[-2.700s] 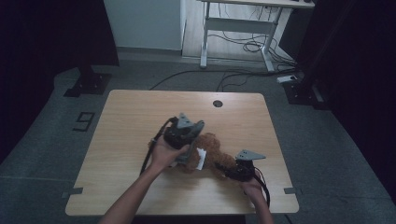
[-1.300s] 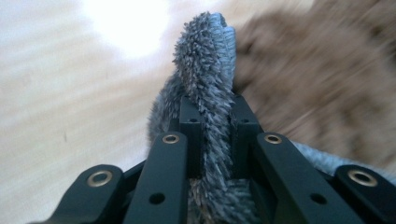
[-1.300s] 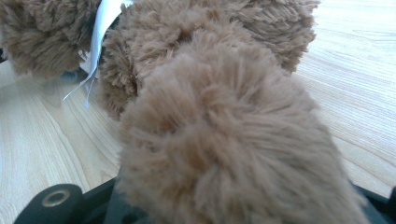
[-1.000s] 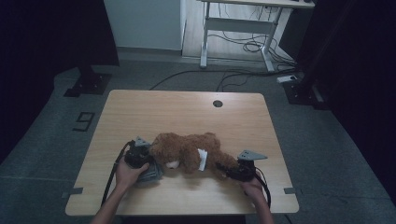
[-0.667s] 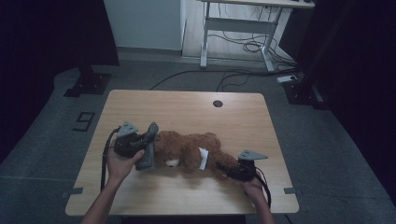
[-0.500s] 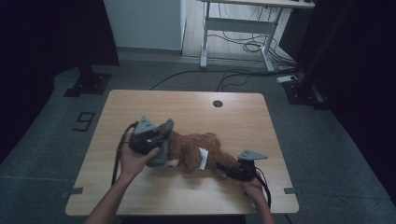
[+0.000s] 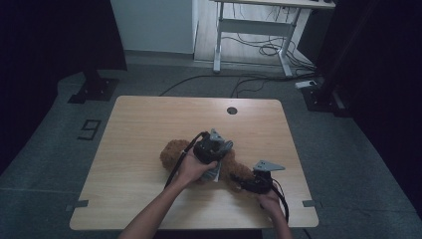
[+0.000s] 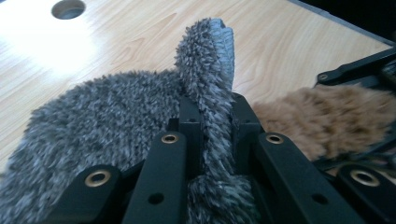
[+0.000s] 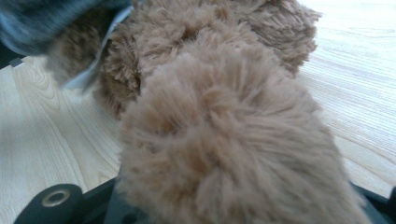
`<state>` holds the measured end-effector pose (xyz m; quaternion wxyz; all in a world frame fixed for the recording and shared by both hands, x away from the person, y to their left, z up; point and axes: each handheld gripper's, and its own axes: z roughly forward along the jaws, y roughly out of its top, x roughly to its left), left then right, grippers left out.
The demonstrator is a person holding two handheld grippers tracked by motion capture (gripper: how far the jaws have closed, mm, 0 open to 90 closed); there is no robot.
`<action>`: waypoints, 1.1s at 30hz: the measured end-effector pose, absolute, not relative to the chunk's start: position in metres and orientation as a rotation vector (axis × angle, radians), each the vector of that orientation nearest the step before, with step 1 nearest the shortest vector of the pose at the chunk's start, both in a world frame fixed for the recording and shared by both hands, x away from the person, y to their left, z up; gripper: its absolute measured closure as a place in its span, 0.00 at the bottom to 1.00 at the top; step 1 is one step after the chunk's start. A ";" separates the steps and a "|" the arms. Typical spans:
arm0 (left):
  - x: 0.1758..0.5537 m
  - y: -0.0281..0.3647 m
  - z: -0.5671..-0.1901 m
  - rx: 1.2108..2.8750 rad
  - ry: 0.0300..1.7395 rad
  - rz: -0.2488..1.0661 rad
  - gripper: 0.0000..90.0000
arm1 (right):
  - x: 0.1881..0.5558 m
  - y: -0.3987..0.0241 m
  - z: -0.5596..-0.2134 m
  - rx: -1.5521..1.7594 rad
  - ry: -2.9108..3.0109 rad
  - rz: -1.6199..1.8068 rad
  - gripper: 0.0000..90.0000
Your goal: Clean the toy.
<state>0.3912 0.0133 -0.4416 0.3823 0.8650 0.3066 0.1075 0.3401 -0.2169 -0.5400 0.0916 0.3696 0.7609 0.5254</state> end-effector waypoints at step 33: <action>0.369 0.186 -0.513 2.149 1.219 0.373 0.88 | 0.340 -0.216 -0.541 1.076 2.283 1.563 0.65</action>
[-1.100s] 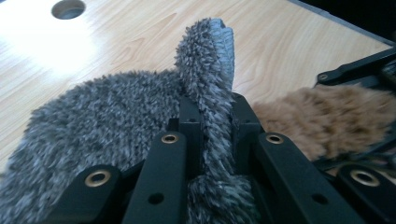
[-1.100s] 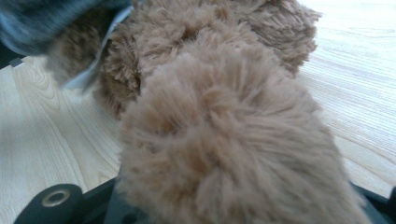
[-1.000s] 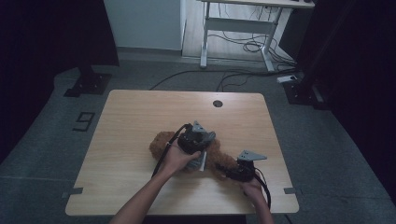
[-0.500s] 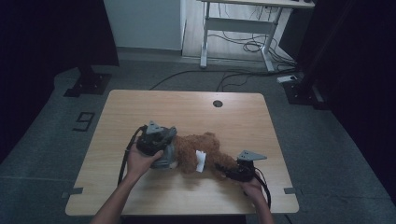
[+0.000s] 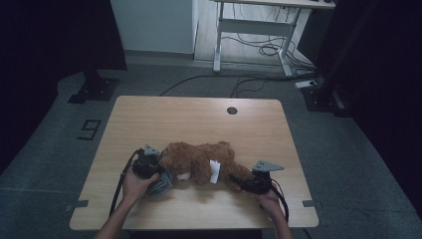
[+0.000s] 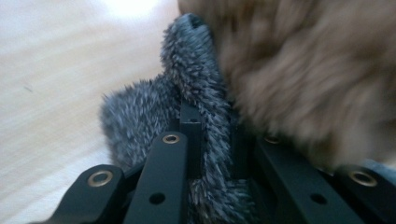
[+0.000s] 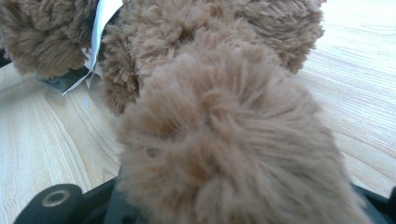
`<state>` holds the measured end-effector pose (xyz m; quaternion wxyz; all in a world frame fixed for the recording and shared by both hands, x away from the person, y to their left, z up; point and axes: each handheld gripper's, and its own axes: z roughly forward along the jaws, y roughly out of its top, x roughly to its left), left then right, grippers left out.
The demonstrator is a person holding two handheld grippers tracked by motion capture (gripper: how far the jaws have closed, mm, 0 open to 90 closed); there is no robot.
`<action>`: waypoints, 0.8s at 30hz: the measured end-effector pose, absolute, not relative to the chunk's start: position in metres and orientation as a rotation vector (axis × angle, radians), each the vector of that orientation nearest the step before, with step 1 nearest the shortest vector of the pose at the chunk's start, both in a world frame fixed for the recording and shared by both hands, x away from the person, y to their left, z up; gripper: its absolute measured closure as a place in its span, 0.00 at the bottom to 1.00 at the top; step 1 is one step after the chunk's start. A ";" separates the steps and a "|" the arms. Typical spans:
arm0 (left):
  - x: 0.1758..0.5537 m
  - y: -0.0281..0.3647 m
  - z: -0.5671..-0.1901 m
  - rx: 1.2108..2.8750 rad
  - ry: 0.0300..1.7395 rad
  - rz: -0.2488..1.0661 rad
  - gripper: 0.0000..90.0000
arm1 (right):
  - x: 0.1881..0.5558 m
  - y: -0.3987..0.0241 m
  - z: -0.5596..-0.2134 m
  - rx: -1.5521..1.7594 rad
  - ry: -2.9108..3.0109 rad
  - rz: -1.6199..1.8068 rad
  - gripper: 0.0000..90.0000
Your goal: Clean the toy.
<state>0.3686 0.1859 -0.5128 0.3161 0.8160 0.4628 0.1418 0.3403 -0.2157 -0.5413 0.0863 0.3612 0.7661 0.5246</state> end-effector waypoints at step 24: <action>0.402 0.111 -0.434 2.145 1.013 0.395 0.87 | 0.339 -0.216 -0.540 1.065 2.282 1.556 0.65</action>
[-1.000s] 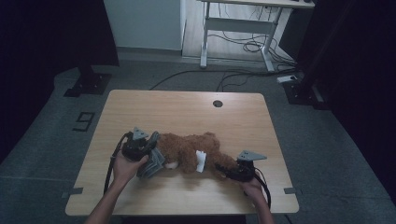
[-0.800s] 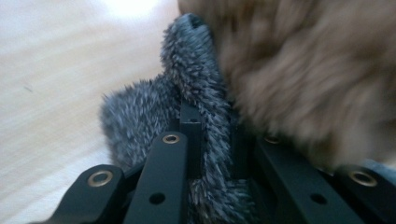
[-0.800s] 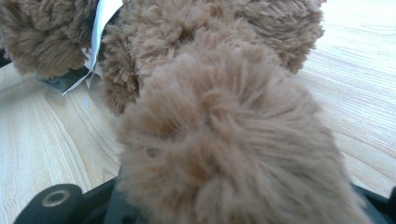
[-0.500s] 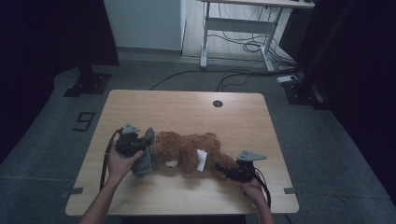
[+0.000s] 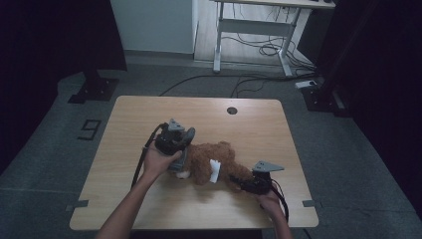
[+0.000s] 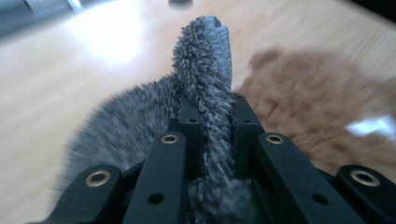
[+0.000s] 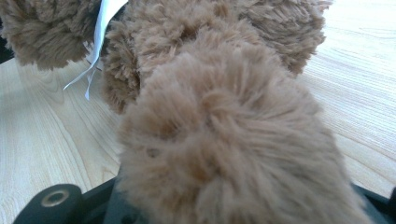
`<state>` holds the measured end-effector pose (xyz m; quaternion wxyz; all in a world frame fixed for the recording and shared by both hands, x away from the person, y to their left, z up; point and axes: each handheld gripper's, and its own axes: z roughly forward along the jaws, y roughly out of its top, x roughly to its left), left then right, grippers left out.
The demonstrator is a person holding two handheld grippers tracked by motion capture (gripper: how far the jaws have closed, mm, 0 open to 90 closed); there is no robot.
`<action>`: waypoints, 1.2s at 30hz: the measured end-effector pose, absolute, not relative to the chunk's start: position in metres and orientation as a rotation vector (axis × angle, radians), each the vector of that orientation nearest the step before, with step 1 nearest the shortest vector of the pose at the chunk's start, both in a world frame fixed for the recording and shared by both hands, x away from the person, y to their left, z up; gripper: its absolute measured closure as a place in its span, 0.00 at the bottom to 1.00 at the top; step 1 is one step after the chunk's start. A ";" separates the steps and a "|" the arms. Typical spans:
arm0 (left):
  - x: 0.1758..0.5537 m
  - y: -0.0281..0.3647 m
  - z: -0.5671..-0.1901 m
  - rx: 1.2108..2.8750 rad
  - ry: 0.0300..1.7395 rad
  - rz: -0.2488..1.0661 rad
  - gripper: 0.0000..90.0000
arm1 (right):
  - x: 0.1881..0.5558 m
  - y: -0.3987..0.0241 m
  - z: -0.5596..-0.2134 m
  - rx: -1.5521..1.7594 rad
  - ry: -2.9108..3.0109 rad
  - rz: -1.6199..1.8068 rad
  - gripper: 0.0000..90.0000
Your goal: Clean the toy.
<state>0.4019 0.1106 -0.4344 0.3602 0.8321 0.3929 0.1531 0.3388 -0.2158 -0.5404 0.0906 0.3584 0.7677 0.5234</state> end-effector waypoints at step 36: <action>0.321 0.147 -0.473 1.982 0.933 0.342 0.88 | 0.333 -0.198 -0.504 1.102 2.319 1.600 0.19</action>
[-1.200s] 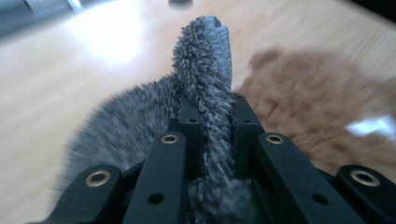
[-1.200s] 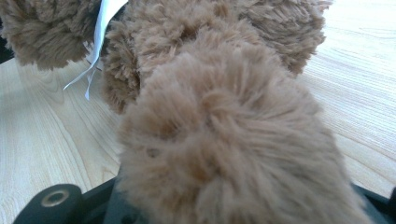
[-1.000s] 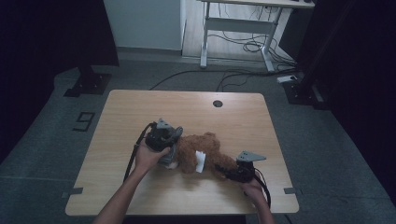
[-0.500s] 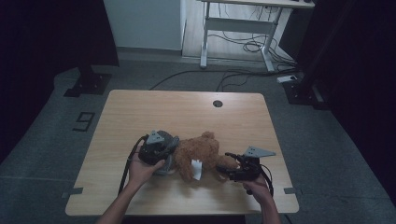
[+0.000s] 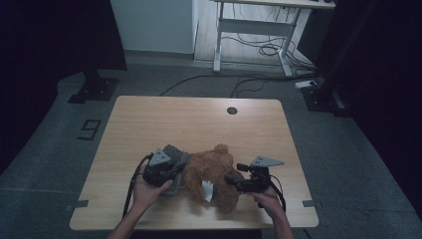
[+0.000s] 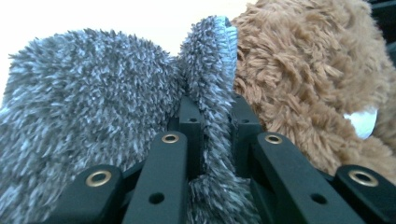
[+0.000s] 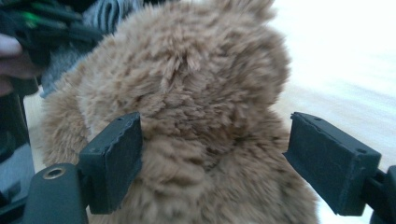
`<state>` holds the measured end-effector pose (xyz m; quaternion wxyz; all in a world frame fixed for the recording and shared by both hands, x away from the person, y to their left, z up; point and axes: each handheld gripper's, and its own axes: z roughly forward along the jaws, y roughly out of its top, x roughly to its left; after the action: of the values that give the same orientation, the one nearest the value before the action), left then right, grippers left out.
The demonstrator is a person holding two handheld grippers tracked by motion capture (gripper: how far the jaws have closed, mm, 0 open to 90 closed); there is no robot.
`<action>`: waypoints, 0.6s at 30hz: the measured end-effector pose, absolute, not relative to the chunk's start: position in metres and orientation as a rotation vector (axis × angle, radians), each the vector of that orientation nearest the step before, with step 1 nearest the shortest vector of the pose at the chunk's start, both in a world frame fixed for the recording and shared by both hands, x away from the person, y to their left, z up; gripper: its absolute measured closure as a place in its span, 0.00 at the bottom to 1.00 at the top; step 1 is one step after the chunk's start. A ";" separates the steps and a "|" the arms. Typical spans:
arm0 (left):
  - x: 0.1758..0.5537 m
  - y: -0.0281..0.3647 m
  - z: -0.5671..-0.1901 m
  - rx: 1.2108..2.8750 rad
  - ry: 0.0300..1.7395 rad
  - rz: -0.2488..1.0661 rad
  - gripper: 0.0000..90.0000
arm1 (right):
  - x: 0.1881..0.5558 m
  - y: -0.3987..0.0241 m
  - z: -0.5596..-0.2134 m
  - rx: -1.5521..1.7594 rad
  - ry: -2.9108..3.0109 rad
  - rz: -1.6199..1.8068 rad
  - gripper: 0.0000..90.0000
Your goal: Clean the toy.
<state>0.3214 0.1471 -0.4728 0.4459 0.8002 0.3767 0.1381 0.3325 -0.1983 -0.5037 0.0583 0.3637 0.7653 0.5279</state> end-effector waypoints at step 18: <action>0.292 0.162 -0.490 1.929 0.922 0.285 0.88 | 0.327 -0.156 -0.526 0.960 2.523 1.368 0.13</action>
<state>0.2917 0.1615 -0.4898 0.4728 0.7880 0.3767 0.1164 0.3265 -0.1558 -0.5264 0.0578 0.3167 0.8322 0.4514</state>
